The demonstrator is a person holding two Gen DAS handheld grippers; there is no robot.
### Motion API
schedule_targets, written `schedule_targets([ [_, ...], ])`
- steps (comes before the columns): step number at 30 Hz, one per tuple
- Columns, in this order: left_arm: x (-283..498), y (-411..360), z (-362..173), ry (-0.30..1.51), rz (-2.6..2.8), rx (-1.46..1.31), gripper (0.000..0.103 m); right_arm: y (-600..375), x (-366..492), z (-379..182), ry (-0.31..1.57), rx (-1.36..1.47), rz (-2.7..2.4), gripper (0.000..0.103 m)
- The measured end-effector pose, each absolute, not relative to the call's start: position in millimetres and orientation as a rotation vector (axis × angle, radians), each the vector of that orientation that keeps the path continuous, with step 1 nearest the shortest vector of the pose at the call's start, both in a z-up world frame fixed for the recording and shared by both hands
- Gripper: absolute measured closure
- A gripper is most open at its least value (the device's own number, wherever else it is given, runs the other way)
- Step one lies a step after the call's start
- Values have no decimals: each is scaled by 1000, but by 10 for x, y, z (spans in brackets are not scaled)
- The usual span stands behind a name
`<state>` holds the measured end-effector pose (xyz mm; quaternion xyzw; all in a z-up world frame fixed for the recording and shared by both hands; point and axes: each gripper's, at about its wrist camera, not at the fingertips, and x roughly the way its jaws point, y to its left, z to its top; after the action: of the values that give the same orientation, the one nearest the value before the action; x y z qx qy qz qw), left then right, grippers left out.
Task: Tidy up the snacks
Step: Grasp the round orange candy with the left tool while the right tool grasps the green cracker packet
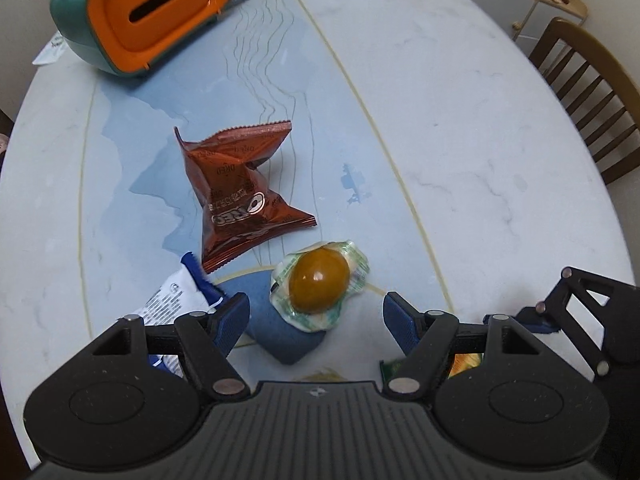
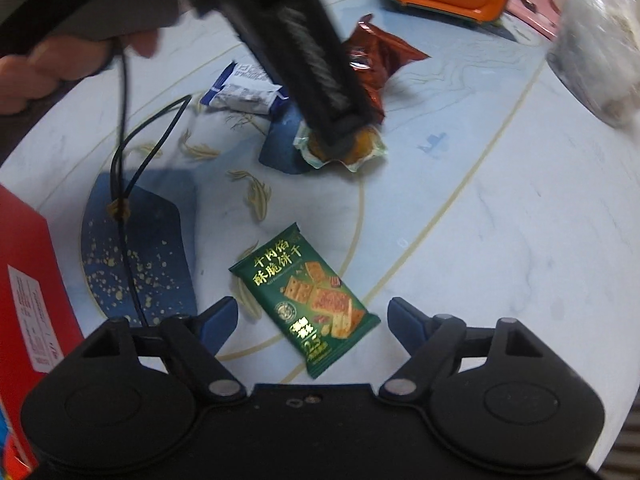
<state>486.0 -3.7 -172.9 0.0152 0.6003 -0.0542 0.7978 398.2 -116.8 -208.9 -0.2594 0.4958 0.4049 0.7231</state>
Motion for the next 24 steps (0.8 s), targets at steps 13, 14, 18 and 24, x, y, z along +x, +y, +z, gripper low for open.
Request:
schedule_targets([
  [13, 5034, -50, -2018, 1330, -127, -18, 31, -1032, 4018, -2288, 1054, -635, 977, 30],
  [14, 5032, -59, -2026, 1327, -126, -15, 31, -1034, 4006, -2287, 1049, -634, 981, 31],
  [18, 5046, -72, -2062, 1332, -112, -24, 34, -1055, 3975, -2271, 1026, -618, 988, 44],
  [24, 5038, -54, -2077, 1326, -88, -41, 43, -1054, 3882, -2251, 1011, -610, 977, 58],
])
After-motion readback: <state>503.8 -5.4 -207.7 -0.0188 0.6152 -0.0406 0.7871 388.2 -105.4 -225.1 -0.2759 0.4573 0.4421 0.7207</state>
